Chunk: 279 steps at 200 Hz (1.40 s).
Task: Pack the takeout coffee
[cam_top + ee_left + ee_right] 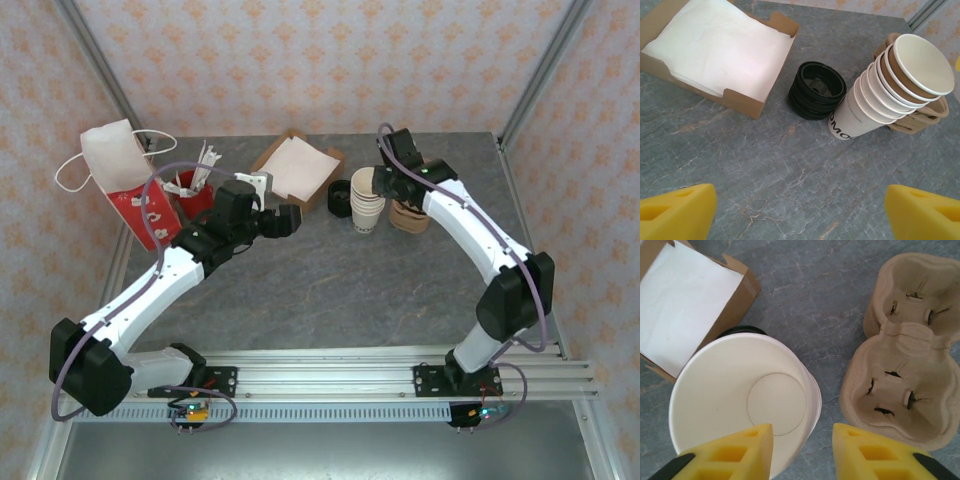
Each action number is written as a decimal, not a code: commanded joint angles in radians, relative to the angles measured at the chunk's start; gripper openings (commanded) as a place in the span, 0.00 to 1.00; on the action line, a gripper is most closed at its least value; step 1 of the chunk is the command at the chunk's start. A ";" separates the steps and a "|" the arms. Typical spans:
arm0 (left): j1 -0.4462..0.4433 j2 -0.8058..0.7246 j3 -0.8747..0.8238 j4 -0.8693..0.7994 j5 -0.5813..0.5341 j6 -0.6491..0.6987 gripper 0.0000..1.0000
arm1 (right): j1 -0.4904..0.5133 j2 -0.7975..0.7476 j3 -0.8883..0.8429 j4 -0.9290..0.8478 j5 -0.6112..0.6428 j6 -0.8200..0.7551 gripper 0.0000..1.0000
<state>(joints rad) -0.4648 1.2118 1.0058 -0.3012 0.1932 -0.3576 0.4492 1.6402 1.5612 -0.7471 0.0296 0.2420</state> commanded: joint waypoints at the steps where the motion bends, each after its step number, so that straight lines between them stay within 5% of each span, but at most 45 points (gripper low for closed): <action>1: -0.007 -0.012 0.024 -0.026 -0.039 0.025 0.88 | 0.005 0.038 0.060 -0.049 0.025 -0.012 0.31; 279: -0.009 -0.026 -0.014 -0.019 -0.060 0.020 0.87 | -0.054 -0.011 0.030 0.043 -0.039 0.081 0.01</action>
<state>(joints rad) -0.4648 1.2110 1.0054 -0.3096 0.1493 -0.3401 0.4042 1.6901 1.6005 -0.7334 0.0059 0.2996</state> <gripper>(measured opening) 0.870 0.049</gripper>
